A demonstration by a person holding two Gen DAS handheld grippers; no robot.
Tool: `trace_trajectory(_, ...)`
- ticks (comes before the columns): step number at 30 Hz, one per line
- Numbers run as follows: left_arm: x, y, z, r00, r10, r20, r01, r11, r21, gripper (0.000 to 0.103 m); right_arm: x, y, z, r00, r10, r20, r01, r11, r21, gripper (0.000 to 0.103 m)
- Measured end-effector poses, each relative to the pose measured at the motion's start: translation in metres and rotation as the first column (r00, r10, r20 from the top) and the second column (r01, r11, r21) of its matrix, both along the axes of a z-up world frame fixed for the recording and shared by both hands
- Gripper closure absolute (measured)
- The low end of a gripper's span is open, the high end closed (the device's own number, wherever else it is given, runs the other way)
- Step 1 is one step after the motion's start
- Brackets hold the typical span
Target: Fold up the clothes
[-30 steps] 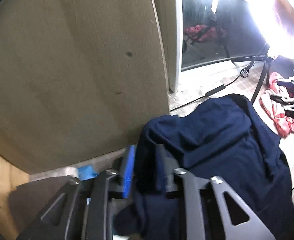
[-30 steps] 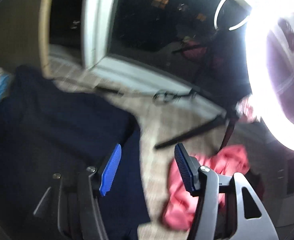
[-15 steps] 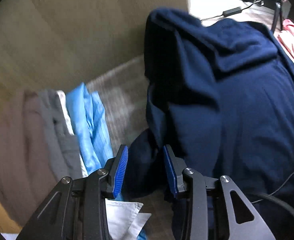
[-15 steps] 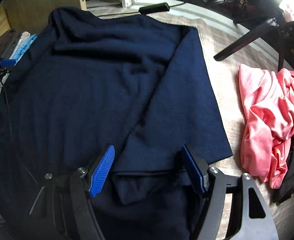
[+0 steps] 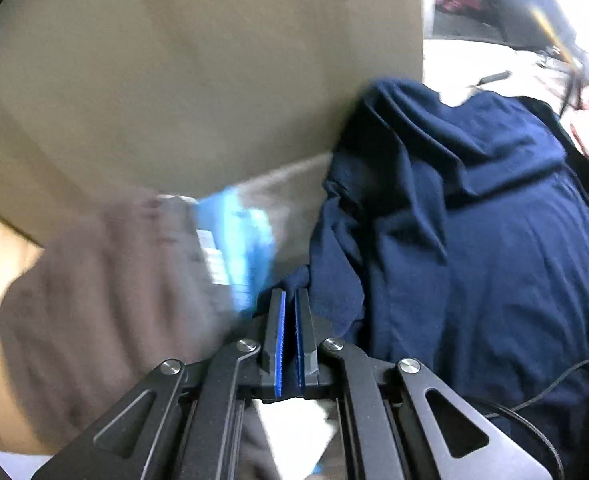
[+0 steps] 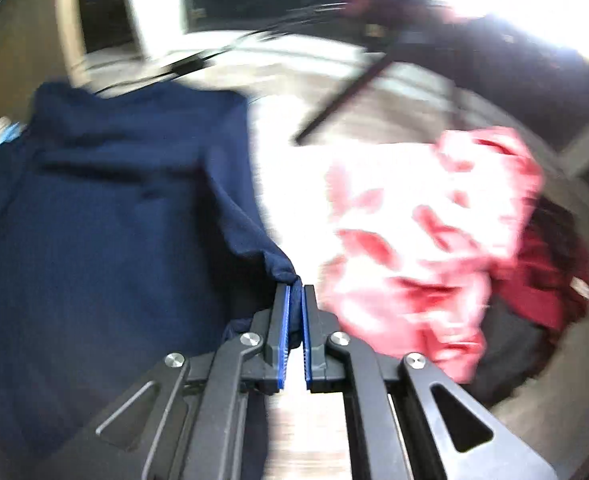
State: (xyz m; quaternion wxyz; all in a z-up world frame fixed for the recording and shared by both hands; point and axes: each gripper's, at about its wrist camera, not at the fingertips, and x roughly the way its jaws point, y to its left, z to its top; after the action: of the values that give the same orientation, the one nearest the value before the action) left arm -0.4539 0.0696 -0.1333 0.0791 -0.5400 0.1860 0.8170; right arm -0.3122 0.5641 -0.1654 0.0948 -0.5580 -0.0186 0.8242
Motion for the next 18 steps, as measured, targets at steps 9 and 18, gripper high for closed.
trace_trajectory(9,-0.007,-0.012,-0.002,0.998,0.058,-0.027,-0.060,0.995,-0.075,0.097,-0.009,0.064,-0.028,0.982,-0.183,0.036,0.180,0.981,0.078,0.089)
trace_trajectory(18,0.034,-0.019,0.066,0.991,0.030,-0.133,-0.031,1.000,-0.001,0.094,0.052,0.047,0.036,0.987,-0.133,-0.087,0.143,0.983,0.114,0.041)
